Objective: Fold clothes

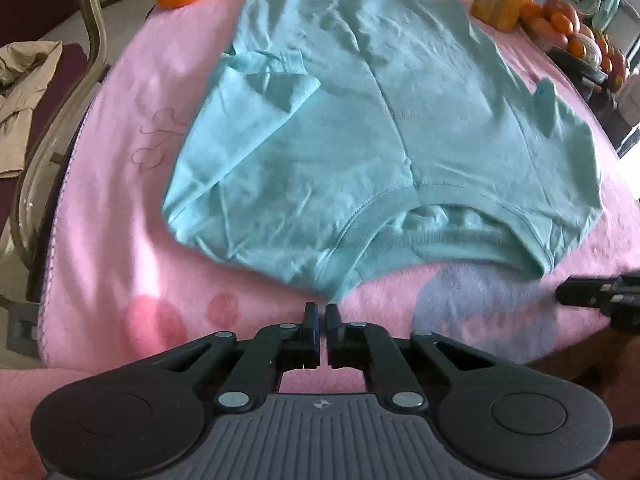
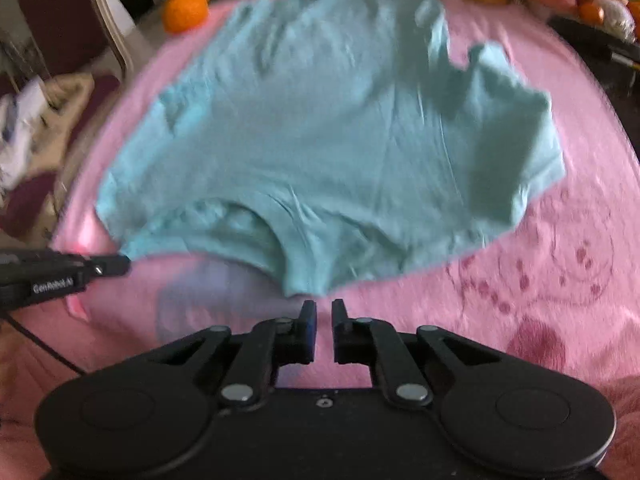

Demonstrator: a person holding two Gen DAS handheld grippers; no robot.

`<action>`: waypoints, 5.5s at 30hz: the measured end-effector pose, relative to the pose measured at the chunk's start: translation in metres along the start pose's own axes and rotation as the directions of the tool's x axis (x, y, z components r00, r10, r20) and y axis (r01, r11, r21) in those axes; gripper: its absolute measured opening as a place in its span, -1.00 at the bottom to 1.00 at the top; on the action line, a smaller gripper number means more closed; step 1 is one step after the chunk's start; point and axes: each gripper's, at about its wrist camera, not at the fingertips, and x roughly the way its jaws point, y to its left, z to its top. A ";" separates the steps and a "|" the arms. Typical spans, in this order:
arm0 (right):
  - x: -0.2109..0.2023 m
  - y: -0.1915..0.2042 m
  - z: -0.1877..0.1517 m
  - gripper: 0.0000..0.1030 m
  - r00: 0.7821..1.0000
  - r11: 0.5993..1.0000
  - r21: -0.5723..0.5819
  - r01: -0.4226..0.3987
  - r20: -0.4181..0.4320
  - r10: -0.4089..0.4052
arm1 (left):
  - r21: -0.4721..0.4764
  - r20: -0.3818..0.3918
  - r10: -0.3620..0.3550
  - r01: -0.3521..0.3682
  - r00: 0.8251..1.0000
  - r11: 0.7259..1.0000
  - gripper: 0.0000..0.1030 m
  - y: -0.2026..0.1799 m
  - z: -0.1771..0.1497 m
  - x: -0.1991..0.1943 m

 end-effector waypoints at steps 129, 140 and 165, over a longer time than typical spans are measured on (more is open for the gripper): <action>0.017 -0.109 0.131 -0.13 0.851 0.807 0.346 -0.478 0.409 0.328 | -0.147 0.127 -0.004 0.023 0.992 0.989 -0.64 0.095 0.157 0.055; 0.024 -0.115 0.131 -0.11 0.889 0.838 0.369 -0.403 0.376 0.262 | -0.210 0.256 0.133 -0.079 0.957 0.974 -0.99 0.097 0.143 0.023; 0.004 -0.134 0.101 0.02 0.869 0.783 0.440 -0.440 0.427 0.249 | -0.427 0.097 0.300 -0.233 0.949 0.874 -0.53 0.095 0.101 0.020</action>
